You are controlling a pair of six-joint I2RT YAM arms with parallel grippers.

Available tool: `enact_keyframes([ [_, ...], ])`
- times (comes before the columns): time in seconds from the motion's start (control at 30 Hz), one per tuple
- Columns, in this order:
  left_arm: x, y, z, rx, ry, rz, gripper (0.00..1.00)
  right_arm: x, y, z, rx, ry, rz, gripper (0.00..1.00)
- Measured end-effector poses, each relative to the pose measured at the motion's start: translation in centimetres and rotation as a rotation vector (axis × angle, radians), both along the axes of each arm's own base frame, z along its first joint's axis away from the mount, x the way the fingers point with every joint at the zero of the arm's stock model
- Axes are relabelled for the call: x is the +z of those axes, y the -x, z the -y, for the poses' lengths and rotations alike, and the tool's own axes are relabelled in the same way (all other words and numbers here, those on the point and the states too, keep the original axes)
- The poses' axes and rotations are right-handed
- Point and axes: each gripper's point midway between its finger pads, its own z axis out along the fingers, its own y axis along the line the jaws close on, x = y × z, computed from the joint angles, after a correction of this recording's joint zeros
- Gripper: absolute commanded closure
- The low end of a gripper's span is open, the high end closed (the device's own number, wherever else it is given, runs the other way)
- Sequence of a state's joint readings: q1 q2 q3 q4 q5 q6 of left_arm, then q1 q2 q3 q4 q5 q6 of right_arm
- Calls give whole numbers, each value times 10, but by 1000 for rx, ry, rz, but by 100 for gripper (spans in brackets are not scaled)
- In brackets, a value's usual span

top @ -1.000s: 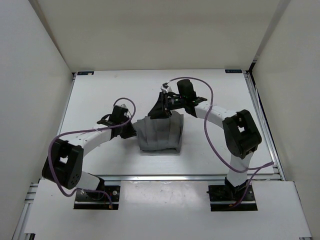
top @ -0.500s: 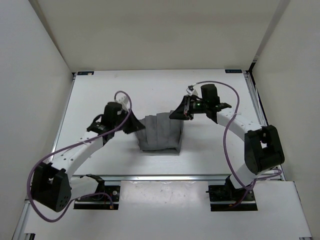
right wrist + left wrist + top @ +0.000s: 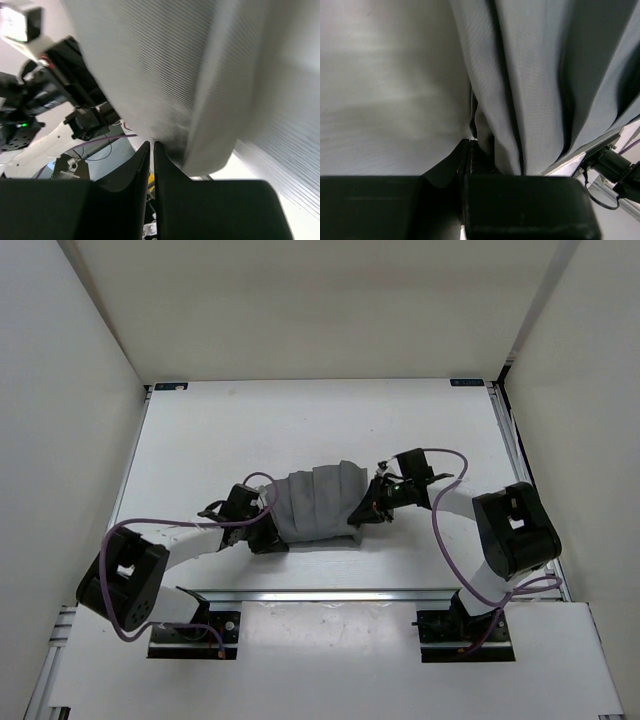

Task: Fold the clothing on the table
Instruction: Fold the skirt

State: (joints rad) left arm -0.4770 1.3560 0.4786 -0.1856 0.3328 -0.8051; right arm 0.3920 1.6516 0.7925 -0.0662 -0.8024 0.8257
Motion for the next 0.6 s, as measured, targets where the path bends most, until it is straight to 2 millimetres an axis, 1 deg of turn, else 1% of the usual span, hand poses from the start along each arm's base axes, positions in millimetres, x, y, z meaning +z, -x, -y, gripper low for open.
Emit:
enact_keyframes([
  [0.1, 1, -5, 4, -4, 6, 10, 100, -8, 7, 6, -1, 28, -29, 89],
  [0.2, 4, -6, 1, -3, -10, 11, 99, -13, 9, 9, 4, 48, -30, 89],
  [0.27, 14, -4, -4, 6, -12, 22, 96, -18, 10, 11, 6, 59, -40, 90],
  [0.3, 22, -5, -6, 11, -6, 37, 94, -21, 10, 13, 2, 65, -48, 90],
  [0.33, 36, -8, -6, 16, 6, 61, 92, -23, 10, 15, -3, 69, -54, 90],
  [0.43, 88, -26, -2, 27, 68, 182, 89, -26, 10, 21, -23, 78, -67, 89],
  [0.5, 120, -39, -1, 37, 109, 271, 88, -24, 8, 26, -41, 79, -60, 89],
  [0.53, 131, -42, 0, 38, 124, 303, 87, -19, 6, 27, -50, 74, -47, 88],
  [0.57, 136, -45, 1, 39, 136, 322, 87, -13, 3, 30, -62, 67, -24, 88],
  [0.6, 137, -46, 1, 39, 146, 326, 88, -5, 0, 31, -72, 58, 2, 88],
])
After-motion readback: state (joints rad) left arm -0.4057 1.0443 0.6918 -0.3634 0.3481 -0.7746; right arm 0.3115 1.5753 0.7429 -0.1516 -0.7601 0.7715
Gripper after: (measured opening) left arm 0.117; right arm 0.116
